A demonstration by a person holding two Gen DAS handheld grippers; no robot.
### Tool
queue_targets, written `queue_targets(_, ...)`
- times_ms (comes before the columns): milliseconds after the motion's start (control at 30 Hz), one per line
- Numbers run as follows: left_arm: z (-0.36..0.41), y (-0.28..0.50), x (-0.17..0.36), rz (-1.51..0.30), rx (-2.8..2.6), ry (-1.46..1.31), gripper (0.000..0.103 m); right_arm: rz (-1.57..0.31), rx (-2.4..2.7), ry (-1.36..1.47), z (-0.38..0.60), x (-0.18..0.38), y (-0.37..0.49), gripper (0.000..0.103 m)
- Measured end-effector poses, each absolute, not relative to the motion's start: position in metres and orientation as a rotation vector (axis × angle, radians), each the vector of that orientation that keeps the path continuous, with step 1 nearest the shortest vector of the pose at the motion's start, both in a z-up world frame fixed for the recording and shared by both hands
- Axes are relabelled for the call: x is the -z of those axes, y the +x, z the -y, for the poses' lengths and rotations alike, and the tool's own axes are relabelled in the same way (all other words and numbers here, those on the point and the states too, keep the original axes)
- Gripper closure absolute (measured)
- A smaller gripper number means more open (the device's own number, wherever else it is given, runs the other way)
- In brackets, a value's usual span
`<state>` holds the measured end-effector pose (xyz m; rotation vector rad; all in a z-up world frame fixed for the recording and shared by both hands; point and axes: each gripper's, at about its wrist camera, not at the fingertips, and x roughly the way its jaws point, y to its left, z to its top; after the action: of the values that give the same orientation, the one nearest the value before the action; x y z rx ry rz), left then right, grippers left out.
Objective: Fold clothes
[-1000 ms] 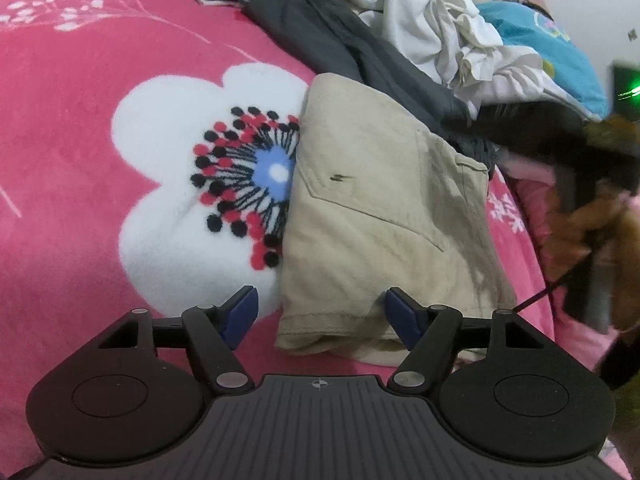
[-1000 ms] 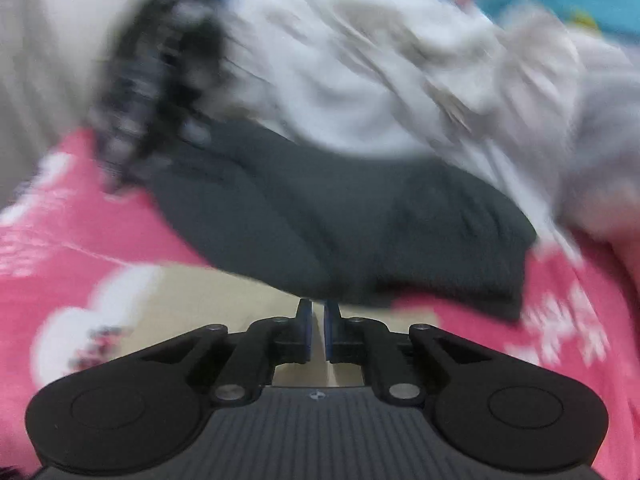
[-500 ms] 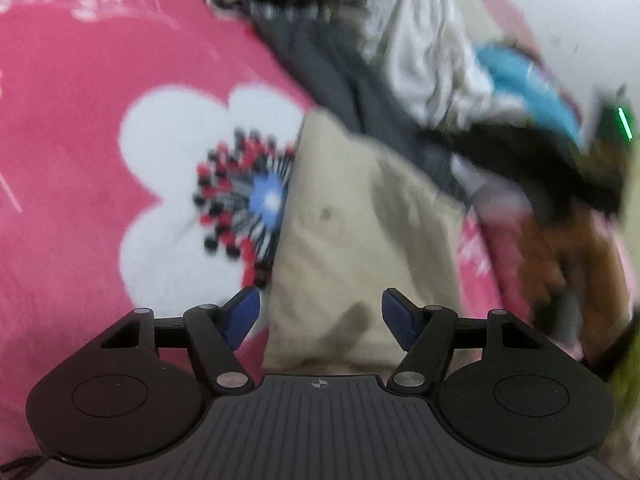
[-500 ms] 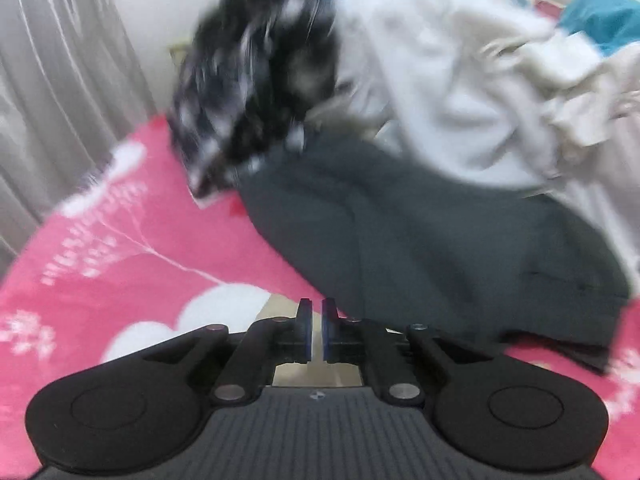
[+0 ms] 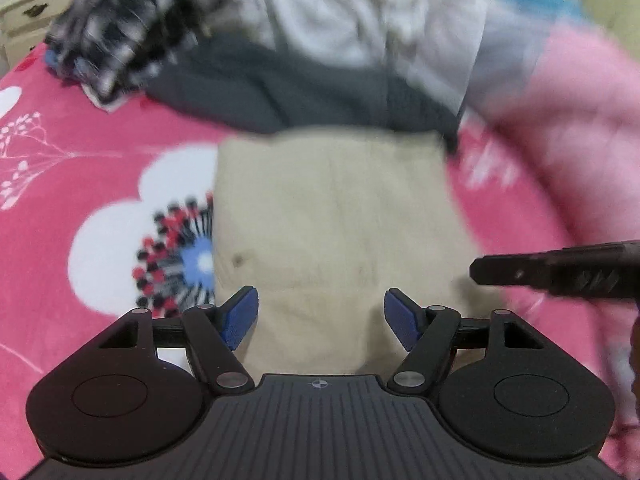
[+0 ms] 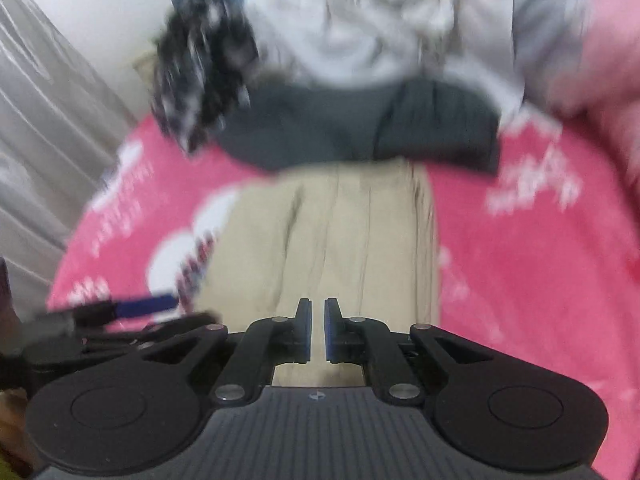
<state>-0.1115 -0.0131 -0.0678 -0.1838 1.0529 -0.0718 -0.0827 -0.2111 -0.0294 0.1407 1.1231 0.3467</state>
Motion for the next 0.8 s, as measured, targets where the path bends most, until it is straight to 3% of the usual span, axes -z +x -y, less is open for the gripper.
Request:
queue_targets(67, 0.023, -0.111, 0.075, -1.076, 0.047, -0.141, 0.028, -1.183, -0.297, 0.080, 0.204, 0.063, -0.089, 0.101)
queue_targets(133, 0.033, -0.111, 0.082, -1.098, 0.022, -0.098, 0.024, -1.169, -0.285, 0.078, 0.205, 0.059, -0.094, 0.102)
queue_targets(333, 0.037, -0.108, 0.080, -1.117, -0.010, -0.104, 0.023, -1.135, -0.249, 0.070, 0.210, 0.049, -0.108, 0.095)
queue_targets(800, 0.043, -0.103, 0.075, -1.153, -0.036, -0.076, 0.023, -1.173, -0.234, 0.052, 0.211, 0.062, -0.097, 0.094)
